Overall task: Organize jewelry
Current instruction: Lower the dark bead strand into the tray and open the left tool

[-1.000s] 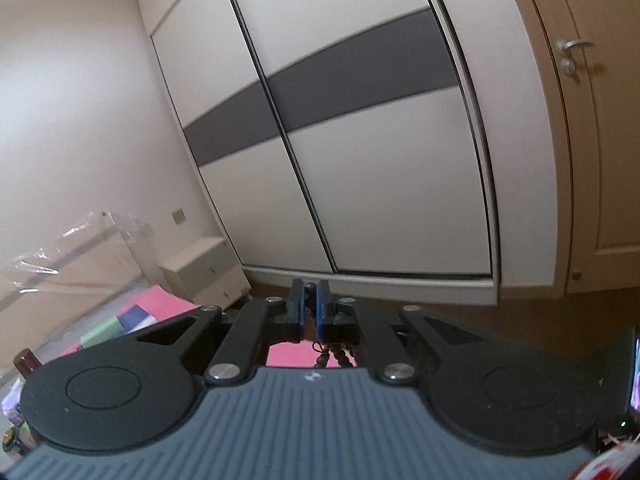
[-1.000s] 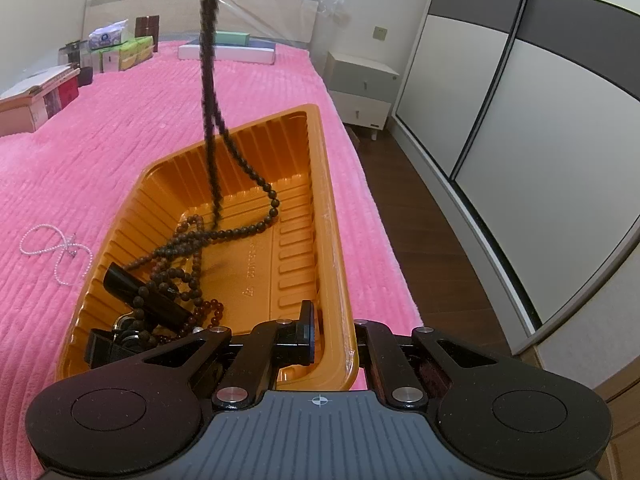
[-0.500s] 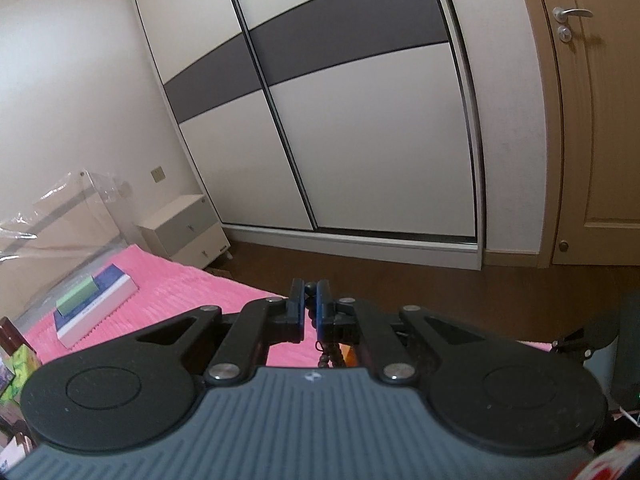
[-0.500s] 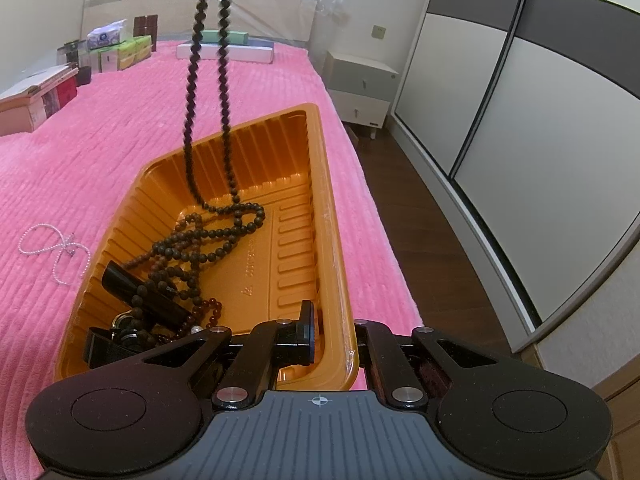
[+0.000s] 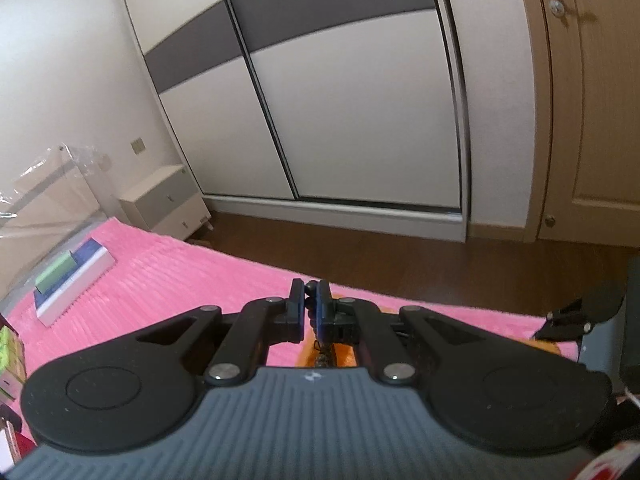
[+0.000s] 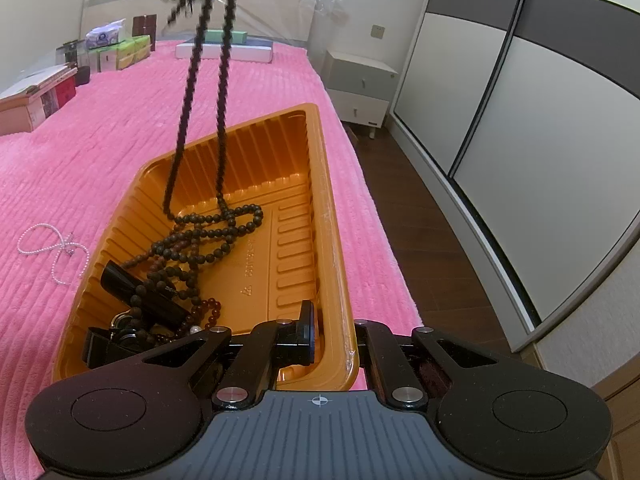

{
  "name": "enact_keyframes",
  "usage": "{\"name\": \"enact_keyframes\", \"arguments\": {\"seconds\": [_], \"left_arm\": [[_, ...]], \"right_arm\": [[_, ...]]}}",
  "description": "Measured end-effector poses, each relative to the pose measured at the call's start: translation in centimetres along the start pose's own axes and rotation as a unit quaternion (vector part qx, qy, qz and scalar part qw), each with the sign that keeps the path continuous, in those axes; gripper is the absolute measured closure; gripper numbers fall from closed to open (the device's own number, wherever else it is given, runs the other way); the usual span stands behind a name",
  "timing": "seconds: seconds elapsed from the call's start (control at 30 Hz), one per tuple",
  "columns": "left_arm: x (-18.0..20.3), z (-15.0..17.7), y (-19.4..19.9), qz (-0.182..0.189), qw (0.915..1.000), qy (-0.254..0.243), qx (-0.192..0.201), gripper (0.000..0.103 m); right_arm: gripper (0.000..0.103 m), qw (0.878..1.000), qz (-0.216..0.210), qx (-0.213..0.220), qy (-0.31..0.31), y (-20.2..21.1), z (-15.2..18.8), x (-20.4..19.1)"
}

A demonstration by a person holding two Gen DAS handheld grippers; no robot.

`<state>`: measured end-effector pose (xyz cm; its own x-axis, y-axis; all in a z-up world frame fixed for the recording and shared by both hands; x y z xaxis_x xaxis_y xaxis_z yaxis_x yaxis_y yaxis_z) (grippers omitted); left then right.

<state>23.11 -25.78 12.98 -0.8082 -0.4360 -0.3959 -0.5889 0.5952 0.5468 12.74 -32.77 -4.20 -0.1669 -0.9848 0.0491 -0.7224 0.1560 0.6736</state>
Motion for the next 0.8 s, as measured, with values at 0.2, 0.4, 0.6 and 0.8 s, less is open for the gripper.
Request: {"name": "enact_keyframes", "arguments": {"seconds": [0.2, 0.4, 0.6, 0.8], "left_arm": [[0.6, 1.2, -1.6, 0.012, 0.9998, 0.004, -0.015, 0.099], [0.5, 1.6, -1.9, 0.012, 0.9996, 0.014, -0.023, 0.097], [-0.1, 2.1, -1.9, 0.01, 0.9992, 0.028, -0.026, 0.092], [-0.5, 3.3, -1.2, 0.005, 0.9987, 0.04, -0.03, 0.092]], "right_arm": [[0.097, 1.0, 0.0, 0.0, -0.001, -0.1, 0.0, 0.1], [0.097, 1.0, 0.0, -0.001, -0.001, -0.1, 0.0, 0.1], [0.097, 1.0, 0.0, -0.001, -0.002, -0.1, 0.0, 0.1], [0.097, 1.0, -0.001, 0.0, -0.003, -0.1, 0.0, 0.1]]}}
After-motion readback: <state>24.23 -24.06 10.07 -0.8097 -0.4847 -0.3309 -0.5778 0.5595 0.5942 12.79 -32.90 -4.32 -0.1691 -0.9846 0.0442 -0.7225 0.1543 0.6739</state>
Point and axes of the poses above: each gripper's, at about its wrist camera, not at the fingertips, and y roughly against the way its jaws point, x to its right, z to its underside, the point moved 5 cm from there along -y, roughly the way its jaws point, and after that the axes turned 9 degrees about -y, right-handed, at the moved point
